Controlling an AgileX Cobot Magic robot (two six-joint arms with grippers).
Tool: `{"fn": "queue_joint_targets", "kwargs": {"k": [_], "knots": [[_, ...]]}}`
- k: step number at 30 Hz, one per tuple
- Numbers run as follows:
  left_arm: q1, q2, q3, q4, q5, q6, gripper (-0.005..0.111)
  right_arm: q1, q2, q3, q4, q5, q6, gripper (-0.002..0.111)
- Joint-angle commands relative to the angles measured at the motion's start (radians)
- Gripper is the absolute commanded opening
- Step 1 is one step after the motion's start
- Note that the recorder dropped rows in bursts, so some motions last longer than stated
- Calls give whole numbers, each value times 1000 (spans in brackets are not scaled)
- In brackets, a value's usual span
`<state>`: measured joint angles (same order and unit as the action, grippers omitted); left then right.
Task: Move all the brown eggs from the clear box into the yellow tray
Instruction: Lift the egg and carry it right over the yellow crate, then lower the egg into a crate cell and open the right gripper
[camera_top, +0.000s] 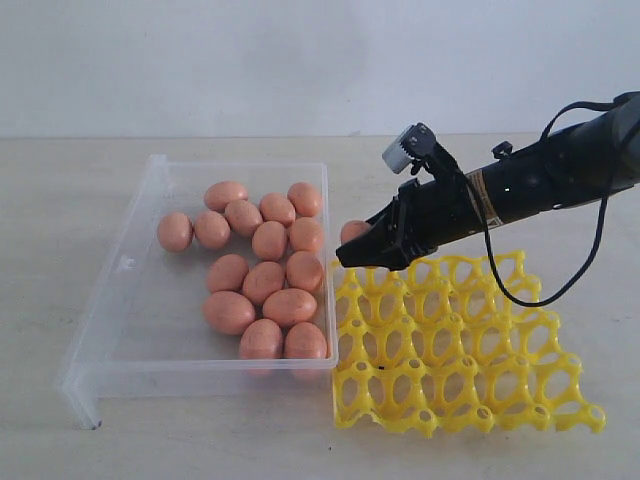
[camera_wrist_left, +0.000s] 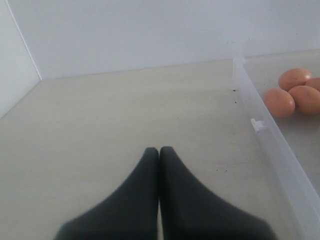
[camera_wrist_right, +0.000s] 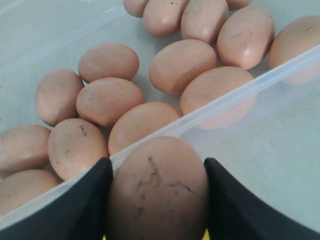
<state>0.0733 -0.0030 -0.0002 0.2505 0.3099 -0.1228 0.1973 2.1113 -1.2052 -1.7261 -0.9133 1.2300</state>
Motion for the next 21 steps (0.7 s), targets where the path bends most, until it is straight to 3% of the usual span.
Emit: {"fn": "queue_joint_targets", "kwargs": {"k": [1, 21], "knots": [[-4, 3, 0, 2, -3, -4, -4, -1, -6, -4, -18, -3, 21, 44], [-4, 3, 0, 2, -3, -4, -4, 1, -6, -4, -18, 17, 17, 45]]}}
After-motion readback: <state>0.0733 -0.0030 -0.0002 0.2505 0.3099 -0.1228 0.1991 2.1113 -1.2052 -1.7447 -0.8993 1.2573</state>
